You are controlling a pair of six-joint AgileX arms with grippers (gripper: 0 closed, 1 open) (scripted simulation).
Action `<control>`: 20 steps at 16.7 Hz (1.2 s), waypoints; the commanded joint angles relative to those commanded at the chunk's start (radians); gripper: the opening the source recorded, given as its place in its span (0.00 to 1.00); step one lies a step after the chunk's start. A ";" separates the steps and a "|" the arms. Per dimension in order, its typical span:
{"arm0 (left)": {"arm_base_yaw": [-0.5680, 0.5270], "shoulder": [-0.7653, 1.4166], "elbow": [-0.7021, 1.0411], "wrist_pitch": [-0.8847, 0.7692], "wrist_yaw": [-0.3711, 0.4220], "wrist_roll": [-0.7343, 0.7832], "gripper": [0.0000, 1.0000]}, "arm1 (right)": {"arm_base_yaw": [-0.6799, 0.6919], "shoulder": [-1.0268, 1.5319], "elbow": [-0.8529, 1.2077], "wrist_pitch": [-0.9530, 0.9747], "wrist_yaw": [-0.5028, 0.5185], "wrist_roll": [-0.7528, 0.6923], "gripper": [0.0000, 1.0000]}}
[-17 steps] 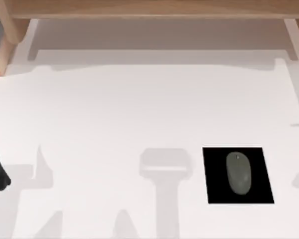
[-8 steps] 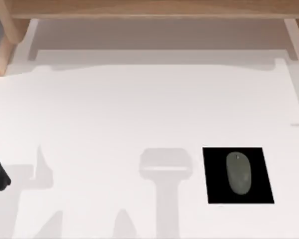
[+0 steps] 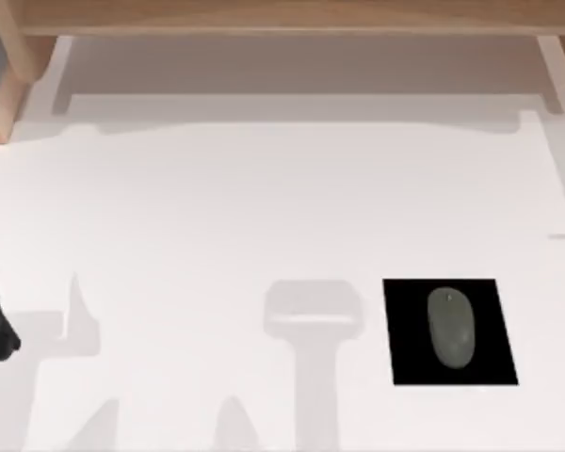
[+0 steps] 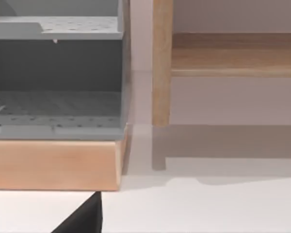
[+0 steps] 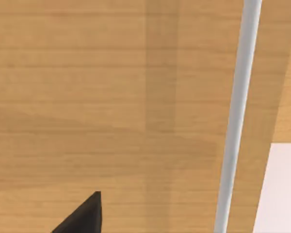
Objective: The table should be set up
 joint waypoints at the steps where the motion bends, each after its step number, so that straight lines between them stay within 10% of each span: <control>1: 0.000 0.000 0.000 0.000 0.000 0.000 1.00 | 0.000 0.000 0.000 0.000 0.000 0.000 1.00; 12: 0.000 0.000 0.000 0.000 0.000 0.000 1.00 | 0.049 0.026 0.087 -0.062 0.049 -0.001 1.00; 20: 0.000 0.000 0.000 0.000 0.000 0.000 1.00 | 0.049 0.026 0.087 -0.062 0.049 -0.001 0.40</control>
